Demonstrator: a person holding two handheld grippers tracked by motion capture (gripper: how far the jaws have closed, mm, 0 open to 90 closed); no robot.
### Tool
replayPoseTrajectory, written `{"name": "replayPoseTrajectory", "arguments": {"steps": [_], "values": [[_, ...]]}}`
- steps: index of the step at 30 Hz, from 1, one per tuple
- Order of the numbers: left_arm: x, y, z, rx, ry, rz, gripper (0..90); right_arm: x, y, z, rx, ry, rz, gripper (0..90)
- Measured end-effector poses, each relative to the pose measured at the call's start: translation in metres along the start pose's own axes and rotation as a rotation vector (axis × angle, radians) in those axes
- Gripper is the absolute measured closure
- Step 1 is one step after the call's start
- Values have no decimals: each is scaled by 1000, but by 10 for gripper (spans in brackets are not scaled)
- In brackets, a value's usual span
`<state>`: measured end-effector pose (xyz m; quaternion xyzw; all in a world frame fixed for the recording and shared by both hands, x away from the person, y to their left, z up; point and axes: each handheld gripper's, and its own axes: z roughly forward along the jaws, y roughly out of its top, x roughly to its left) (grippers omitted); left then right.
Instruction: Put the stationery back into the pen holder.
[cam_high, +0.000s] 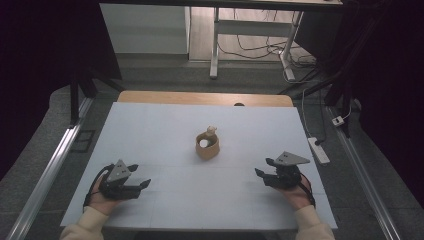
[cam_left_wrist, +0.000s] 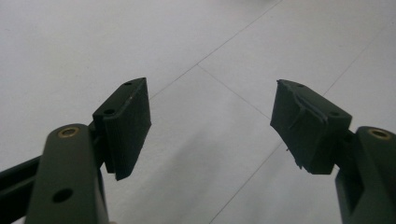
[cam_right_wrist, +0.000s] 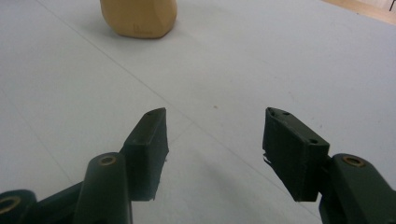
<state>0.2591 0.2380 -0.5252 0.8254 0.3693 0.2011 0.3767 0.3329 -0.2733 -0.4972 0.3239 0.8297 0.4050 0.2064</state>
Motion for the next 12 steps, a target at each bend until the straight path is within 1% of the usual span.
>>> {"name": "replayPoseTrajectory", "arguments": {"steps": [1,7,12], "values": [[0,0,0,-1,0,-1,280,0,-1,0,7,-1,-7,401],[0,0,0,0,1,-2,279,0,-1,2,10,11,-6,398],[0,0,-1,-1,1,-1,280,0,-2,2,17,11,-8,392]]}}
